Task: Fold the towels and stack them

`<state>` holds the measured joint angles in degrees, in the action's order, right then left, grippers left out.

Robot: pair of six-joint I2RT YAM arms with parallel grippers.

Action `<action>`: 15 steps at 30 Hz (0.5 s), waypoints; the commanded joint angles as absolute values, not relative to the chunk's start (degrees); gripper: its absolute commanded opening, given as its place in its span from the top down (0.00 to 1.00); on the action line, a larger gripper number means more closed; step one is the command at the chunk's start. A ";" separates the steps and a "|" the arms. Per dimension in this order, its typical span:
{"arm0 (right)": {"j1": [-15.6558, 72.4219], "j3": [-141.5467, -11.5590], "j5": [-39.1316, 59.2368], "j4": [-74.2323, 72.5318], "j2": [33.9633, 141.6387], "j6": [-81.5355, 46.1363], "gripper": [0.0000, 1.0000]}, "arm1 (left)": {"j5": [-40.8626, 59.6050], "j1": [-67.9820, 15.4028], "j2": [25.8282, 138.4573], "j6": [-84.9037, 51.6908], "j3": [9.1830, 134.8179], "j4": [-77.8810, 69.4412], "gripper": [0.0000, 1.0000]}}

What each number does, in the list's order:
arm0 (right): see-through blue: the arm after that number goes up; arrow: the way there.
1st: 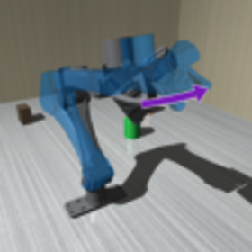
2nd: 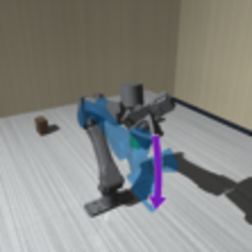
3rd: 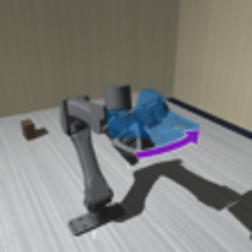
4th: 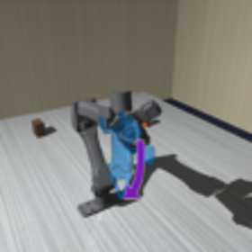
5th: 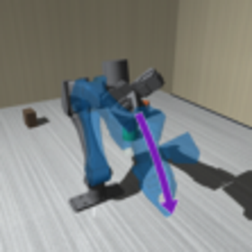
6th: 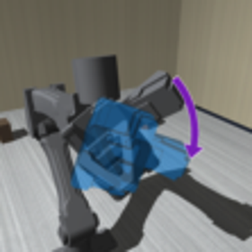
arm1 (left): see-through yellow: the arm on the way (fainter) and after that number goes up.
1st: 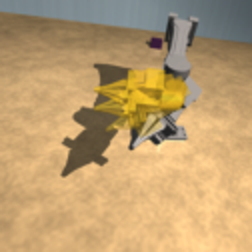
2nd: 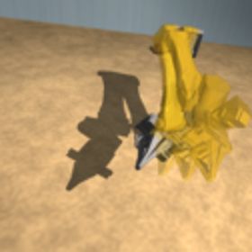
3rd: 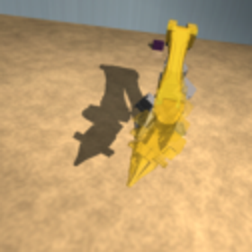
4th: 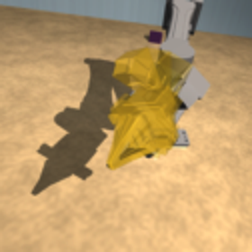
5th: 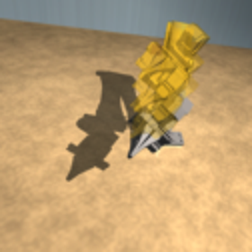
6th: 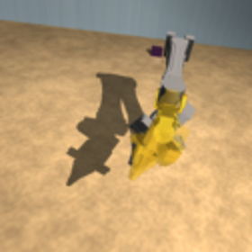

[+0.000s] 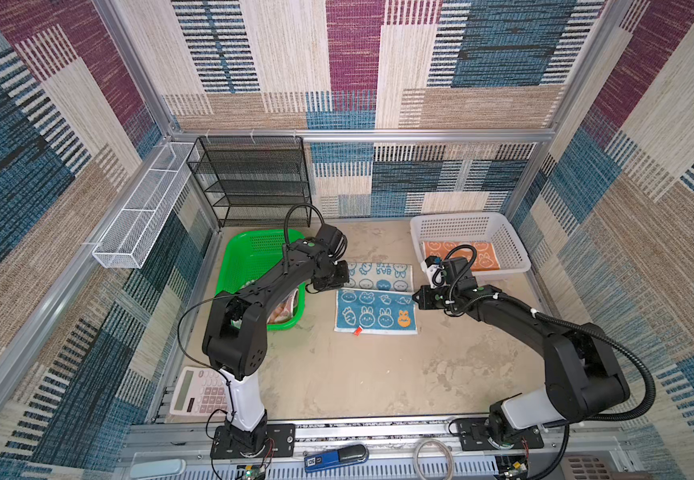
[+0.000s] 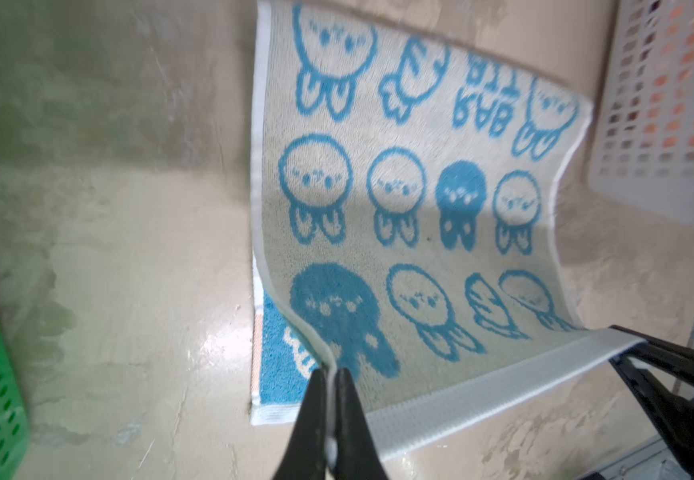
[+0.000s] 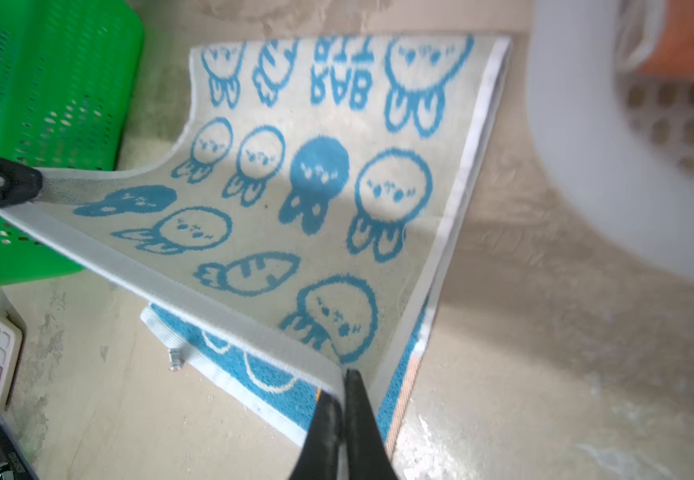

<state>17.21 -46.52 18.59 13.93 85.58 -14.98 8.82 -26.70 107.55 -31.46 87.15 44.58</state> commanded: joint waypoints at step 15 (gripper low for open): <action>16.94 -48.24 9.57 9.86 98.17 -17.82 1.00 | 1.06 -24.77 119.83 -29.86 90.69 48.53 1.00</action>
<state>17.30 -46.83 17.98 6.74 97.21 -16.69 8.19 -26.00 118.72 -32.32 88.44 42.85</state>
